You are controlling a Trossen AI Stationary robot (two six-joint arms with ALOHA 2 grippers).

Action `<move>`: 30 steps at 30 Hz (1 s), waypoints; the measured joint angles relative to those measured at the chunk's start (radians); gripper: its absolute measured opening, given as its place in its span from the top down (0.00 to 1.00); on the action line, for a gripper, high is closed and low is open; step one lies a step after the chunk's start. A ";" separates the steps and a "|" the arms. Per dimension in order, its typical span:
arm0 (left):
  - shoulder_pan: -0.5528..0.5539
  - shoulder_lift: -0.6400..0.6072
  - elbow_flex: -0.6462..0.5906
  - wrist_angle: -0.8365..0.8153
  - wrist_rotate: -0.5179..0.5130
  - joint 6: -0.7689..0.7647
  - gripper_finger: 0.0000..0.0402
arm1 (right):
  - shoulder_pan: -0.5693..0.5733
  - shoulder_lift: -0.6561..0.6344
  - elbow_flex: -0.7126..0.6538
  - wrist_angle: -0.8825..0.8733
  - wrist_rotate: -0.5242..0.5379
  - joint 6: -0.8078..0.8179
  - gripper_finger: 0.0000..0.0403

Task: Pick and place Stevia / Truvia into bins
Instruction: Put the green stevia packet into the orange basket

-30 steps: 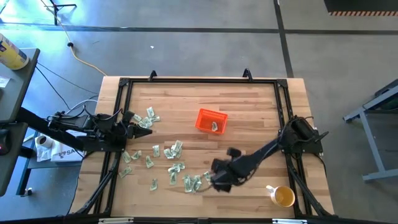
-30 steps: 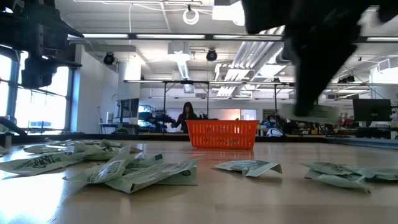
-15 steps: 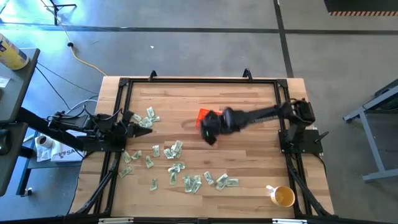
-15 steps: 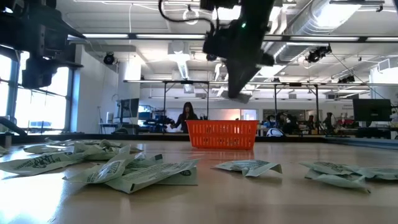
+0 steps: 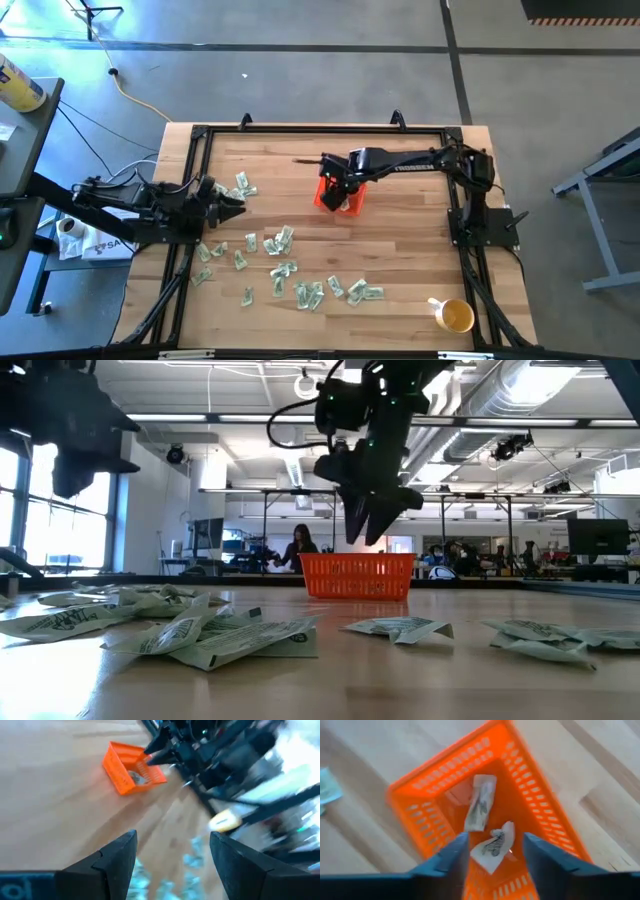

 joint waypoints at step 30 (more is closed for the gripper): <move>1.099 1.117 0.444 -0.318 0.464 0.485 0.29 | 0.020 -0.025 0.000 -0.151 0.096 0.024 0.22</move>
